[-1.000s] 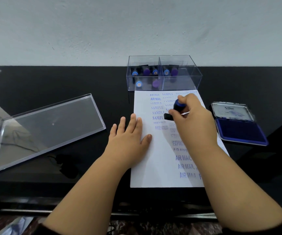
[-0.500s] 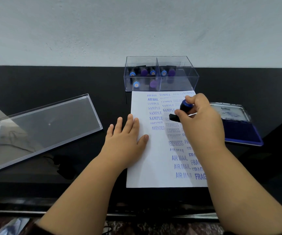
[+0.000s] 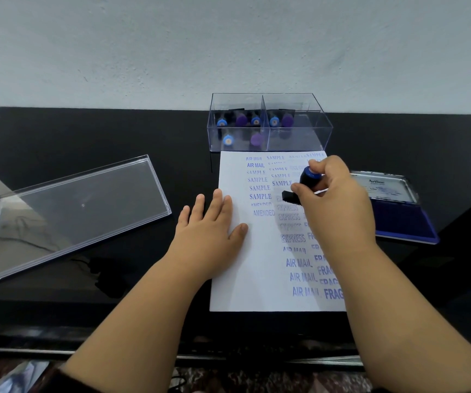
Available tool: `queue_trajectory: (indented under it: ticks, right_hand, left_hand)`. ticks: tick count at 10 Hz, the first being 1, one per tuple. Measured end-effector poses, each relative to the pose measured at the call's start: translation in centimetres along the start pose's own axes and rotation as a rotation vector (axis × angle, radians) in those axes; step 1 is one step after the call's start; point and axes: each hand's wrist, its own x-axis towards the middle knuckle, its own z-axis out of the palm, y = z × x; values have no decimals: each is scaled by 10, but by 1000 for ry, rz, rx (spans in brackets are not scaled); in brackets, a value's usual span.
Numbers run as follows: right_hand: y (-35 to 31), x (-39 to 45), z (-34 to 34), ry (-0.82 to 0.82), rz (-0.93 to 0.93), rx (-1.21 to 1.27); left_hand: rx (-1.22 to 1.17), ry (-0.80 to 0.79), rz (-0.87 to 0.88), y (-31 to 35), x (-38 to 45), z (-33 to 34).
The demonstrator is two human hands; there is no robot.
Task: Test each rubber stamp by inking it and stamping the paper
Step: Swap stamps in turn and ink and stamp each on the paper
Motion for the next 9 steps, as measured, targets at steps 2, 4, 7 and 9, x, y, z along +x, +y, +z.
queue_trajectory:
  ticks: [2, 4, 7, 9]
  right_hand:
    - [0, 0, -1, -11, 7, 3]
    - [3, -1, -5, -8, 3, -1]
    - [18, 4, -29, 33, 48, -54]
    - [34, 2, -53, 99, 101, -108]
  left_hand:
    - [1, -4, -1, 0, 1, 0]
    - [-2, -2, 0, 0, 0, -1]
    - [-10, -7, -21, 1, -5, 0]
    - [-8, -4, -32, 2, -10, 3]
